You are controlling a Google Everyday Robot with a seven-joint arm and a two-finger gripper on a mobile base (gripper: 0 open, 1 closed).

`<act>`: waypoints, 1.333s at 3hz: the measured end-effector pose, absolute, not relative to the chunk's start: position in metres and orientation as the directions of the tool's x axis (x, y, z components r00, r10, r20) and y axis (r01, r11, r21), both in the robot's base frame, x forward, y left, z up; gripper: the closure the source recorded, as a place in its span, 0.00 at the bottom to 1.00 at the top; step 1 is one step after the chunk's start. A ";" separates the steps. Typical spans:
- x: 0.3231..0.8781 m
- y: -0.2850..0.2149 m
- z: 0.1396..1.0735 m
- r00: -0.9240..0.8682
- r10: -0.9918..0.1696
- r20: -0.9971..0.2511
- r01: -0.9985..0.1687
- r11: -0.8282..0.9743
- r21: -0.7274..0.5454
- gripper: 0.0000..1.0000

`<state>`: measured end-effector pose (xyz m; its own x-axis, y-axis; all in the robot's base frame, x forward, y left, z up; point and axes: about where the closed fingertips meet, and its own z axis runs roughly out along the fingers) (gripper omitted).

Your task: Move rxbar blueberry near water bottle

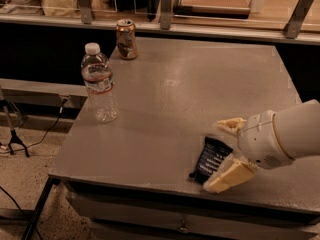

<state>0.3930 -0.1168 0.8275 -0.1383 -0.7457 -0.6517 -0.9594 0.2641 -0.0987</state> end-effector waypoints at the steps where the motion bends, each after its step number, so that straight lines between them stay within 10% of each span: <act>1: 0.392 -0.116 0.829 -0.135 -0.747 -0.650 -0.960 0.262 -0.102 0.44; 4: 0.391 -0.113 0.832 -0.128 -0.751 -0.648 -0.960 0.258 -0.108 1.00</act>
Offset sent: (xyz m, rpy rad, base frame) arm -0.0005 0.0009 0.0011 -0.0020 -0.0024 0.0017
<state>0.3913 -0.1134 0.8323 -0.1284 -0.7510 -0.6478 -0.9602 0.2575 -0.1082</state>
